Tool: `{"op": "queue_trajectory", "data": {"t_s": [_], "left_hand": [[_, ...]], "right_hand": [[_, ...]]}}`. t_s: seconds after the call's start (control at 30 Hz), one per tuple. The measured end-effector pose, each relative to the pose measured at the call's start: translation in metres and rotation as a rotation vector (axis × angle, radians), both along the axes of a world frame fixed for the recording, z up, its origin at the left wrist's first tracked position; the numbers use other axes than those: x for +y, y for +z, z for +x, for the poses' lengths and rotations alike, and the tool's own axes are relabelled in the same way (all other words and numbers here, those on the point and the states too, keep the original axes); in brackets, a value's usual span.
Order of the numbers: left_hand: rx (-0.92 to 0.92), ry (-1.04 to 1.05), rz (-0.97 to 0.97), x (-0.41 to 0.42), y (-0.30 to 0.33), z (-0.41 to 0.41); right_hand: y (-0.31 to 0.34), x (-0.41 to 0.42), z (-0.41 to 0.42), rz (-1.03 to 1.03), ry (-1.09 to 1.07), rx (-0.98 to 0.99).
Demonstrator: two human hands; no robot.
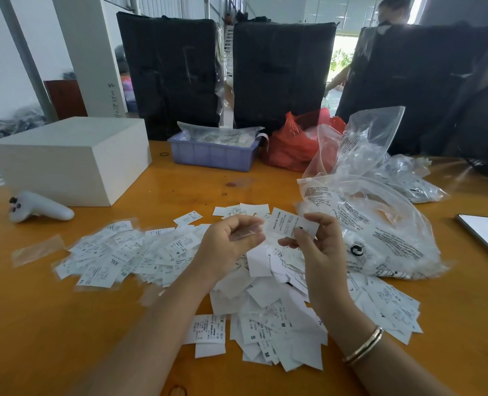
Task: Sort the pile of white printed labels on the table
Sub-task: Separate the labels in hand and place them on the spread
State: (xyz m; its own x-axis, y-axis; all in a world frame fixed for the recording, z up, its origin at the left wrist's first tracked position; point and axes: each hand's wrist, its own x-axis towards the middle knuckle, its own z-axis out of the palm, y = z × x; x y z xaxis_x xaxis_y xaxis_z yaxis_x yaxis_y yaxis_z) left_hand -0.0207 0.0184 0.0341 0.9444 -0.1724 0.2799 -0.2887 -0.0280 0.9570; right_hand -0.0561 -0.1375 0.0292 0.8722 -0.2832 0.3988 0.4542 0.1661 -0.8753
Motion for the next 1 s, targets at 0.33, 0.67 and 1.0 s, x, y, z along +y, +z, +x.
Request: {"op": "queue_trajectory", "data": {"t_s": [0.33,0.67,1.0], "left_hand": [[-0.008,-0.01,0.036,0.002,0.004,-0.002],[0.018,0.004,0.059,-0.002,-0.001,0.0],[0.004,0.065,0.051,-0.004,-0.002,-0.002]], "right_hand": [[-0.006,-0.004,0.003,-0.296,0.015,0.024],[-0.008,-0.002,0.007,-0.357,-0.034,0.075],[-0.013,0.008,0.001,-0.964,-0.005,0.11]]}}
